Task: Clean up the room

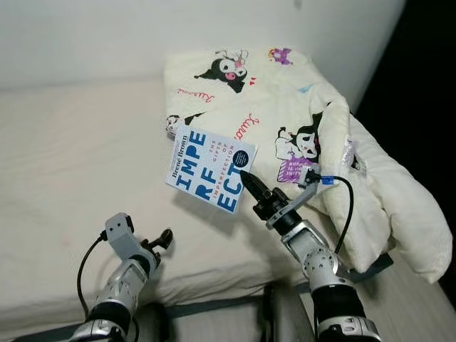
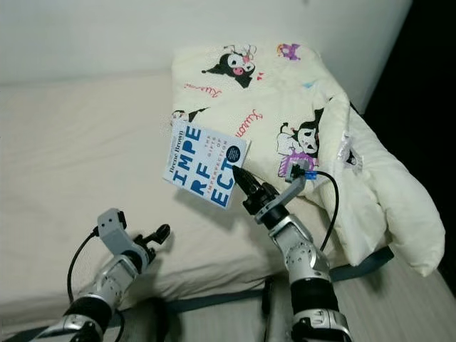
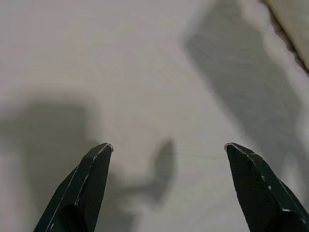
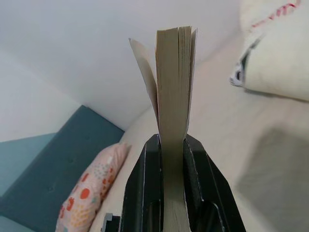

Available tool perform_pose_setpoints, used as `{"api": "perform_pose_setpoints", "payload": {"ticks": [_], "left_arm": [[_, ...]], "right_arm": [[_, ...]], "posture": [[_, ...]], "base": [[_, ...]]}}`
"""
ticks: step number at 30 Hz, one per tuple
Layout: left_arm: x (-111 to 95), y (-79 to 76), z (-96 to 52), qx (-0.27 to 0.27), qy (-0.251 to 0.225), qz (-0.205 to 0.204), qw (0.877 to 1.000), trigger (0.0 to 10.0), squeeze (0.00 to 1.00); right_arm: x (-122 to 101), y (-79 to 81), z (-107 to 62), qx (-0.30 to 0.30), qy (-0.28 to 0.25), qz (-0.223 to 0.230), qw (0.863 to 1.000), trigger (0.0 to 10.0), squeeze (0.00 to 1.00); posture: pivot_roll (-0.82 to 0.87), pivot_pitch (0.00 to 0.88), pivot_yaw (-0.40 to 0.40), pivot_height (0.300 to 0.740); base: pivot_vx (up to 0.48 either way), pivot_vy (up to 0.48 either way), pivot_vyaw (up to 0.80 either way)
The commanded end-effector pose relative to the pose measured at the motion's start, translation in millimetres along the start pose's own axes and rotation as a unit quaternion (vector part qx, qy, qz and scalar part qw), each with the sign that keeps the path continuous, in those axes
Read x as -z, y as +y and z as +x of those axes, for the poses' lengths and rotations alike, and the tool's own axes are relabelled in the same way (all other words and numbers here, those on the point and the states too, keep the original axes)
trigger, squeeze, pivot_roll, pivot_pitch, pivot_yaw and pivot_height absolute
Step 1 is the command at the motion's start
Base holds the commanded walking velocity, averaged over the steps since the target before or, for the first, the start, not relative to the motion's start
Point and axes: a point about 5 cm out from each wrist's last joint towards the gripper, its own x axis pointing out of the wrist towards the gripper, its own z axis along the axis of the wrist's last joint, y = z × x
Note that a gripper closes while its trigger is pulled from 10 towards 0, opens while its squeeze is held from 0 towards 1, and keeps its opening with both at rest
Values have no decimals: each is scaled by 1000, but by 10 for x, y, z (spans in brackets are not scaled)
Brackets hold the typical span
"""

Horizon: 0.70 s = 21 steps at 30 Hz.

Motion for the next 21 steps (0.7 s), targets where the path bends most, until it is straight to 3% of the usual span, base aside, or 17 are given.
{"api": "perform_pose_setpoints", "payload": {"ticks": [1, 7, 11, 21], "left_arm": [[137, 177, -77, -33, 24, 17, 999, 10000, 0], [282, 357, -169, -68, 49, 42, 996, 10000, 0], [520, 674, -382, -133, 93, 55, 985, 10000, 0], [796, 979, -671, -205, 150, 66, 965, 10000, 0]], "right_arm": [[6, 45, 39, -20, -2, -10, 1000, 0, 0], [70, 1, 16, -12, 5, -11, 1000, 0, 0], [331, -188, -118, 42, 61, -20, 997, 0, 0], [667, -374, -350, 104, 141, -39, 984, 0, 0]], "posture": [[-27, 124, 14, 626], [-28, 116, 16, 655], [-20, 106, 9, 675], [-20, 104, 6, 704]], "base": [[0, 0, 0], [0, 0, 0], [0, 0, 0], [0, 0, 0]]}}
